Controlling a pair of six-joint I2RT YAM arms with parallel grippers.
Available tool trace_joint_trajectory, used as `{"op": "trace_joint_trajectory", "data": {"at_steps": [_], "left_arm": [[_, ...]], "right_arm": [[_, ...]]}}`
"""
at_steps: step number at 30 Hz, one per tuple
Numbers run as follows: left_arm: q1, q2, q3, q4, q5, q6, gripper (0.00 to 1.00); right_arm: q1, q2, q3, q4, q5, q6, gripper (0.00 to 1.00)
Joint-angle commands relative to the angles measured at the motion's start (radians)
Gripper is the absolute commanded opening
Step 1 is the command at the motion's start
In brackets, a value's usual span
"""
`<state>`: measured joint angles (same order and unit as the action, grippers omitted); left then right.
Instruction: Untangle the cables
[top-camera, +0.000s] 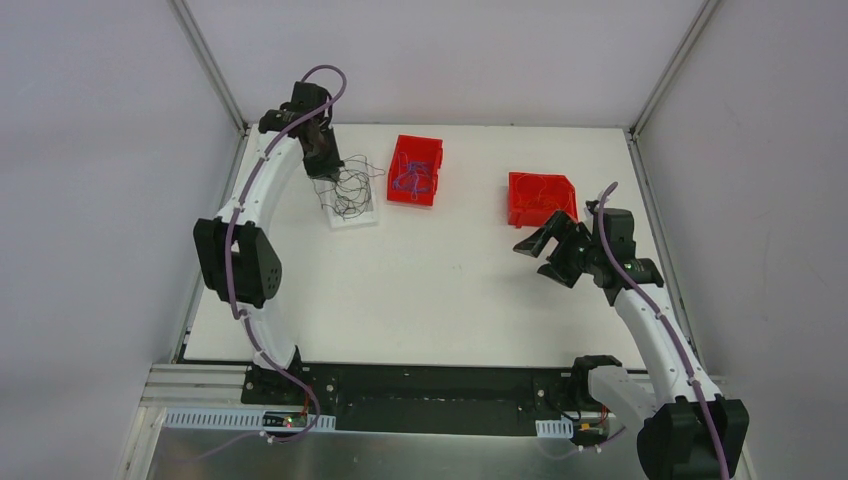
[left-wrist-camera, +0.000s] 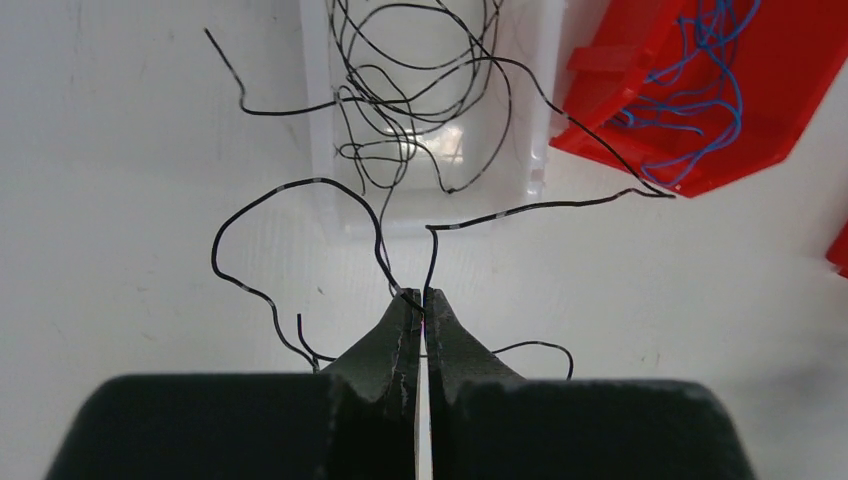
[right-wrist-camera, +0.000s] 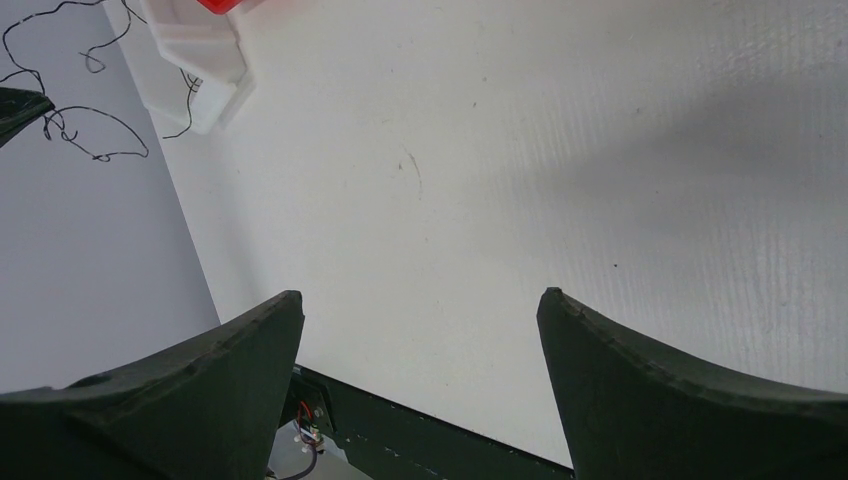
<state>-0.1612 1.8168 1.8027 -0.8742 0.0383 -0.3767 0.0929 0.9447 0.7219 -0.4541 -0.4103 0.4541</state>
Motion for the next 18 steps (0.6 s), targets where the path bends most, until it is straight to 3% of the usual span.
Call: {"op": "trace_joint_trajectory", "data": {"at_steps": [1, 7, 18], "left_arm": [[0.012, 0.064, 0.102, -0.064, -0.139, 0.056, 0.00], [0.011, 0.192, 0.246, -0.136, -0.262, 0.109, 0.00], [-0.024, 0.415, 0.417, -0.145, -0.249, 0.095, 0.00]], "right_arm": [[-0.007, -0.006, 0.043, 0.012, -0.020, -0.004, 0.91], [-0.007, 0.000, 0.045, 0.009, -0.021, -0.004, 0.91], [-0.008, -0.012, 0.049, -0.011, -0.009, 0.002, 0.91]]}}
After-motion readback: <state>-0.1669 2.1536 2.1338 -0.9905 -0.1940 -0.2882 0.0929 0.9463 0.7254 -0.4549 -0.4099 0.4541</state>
